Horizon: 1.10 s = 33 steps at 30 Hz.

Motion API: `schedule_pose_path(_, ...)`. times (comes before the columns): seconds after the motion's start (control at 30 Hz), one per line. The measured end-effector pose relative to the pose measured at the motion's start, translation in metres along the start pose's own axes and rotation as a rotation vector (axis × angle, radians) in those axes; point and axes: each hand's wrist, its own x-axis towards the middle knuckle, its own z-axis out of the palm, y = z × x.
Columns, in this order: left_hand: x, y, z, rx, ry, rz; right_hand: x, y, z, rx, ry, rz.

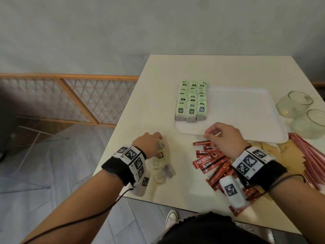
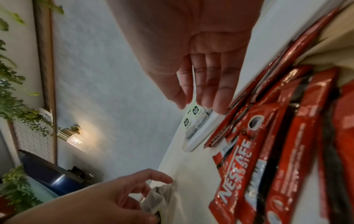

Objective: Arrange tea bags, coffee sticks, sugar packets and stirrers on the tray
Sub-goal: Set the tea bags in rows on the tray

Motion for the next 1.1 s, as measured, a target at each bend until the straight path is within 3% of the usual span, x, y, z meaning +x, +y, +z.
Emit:
schedule_pose_path(0.13,0.004,0.017,0.0,-0.025,-0.009,0.051,-0.01,0.003,-0.003,-0.043,0.011,-0.032)
schedule_pose_path(0.23,0.005,0.028,-0.006,-0.229,-0.064,0.063,-0.02,0.0,-0.005,-0.139,-0.052,-0.079)
schedule_pose_path(0.4,0.0,0.052,-0.016,-0.543,0.005,0.218,-0.026,-0.008,-0.004,-0.121,-0.166,-0.102)
schedule_pose_path(0.57,-0.008,0.077,-0.02,-0.767,-0.001,0.311,-0.025,-0.01,0.001,-0.047,-0.152,-0.147)
schedule_pose_path(0.7,-0.013,0.078,-0.02,-0.807,-0.08,0.329,-0.025,-0.01,0.002,-0.074,-0.139,-0.167)
schedule_pose_path(0.8,-0.016,0.072,-0.021,-0.649,-0.116,0.329,-0.027,-0.006,0.002,-0.103,-0.124,-0.157)
schedule_pose_path(0.97,-0.017,0.05,-0.009,0.085,-0.275,0.139,-0.026,0.0,-0.003,-0.135,-0.13,-0.145)
schedule_pose_path(1.1,-0.015,0.046,0.008,0.185,-0.245,0.194,-0.025,0.002,-0.009,-0.129,-0.124,-0.128)
